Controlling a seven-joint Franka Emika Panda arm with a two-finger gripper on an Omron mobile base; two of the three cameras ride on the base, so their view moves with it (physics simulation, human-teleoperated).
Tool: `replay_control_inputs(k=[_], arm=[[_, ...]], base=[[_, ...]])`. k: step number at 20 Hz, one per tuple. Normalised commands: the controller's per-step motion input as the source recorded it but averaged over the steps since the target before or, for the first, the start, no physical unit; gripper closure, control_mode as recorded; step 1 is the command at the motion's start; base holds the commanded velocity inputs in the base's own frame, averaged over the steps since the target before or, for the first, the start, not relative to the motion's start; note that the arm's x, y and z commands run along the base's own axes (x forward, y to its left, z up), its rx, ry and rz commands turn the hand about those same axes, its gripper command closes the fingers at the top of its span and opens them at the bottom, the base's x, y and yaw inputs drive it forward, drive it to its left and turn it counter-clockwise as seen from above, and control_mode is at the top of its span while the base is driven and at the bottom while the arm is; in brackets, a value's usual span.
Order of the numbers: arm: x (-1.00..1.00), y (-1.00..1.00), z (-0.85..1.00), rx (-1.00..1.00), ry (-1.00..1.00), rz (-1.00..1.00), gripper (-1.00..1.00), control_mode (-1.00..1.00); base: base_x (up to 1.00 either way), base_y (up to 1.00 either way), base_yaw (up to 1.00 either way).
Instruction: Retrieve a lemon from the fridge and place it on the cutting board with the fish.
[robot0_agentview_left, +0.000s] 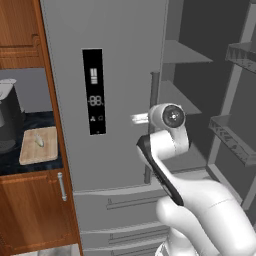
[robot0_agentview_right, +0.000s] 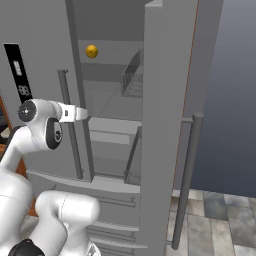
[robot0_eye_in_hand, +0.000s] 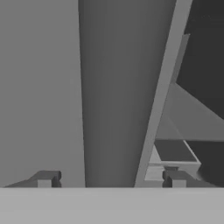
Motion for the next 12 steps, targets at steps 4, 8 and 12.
replay_control_inputs(k=[4, 8, 12], arm=[[0.16, 0.00, 0.00, 0.00, -0.01, 0.00, 1.00, -1.00], [0.00, 0.00, 0.00, 0.00, 0.00, 0.00, 1.00, -1.00], [0.00, 0.00, 0.00, 0.00, 0.00, 0.00, 1.00, -1.00]], base=[[0.00, 0.00, 0.00], [0.00, 0.00, 0.00], [0.00, 0.00, 0.00]])
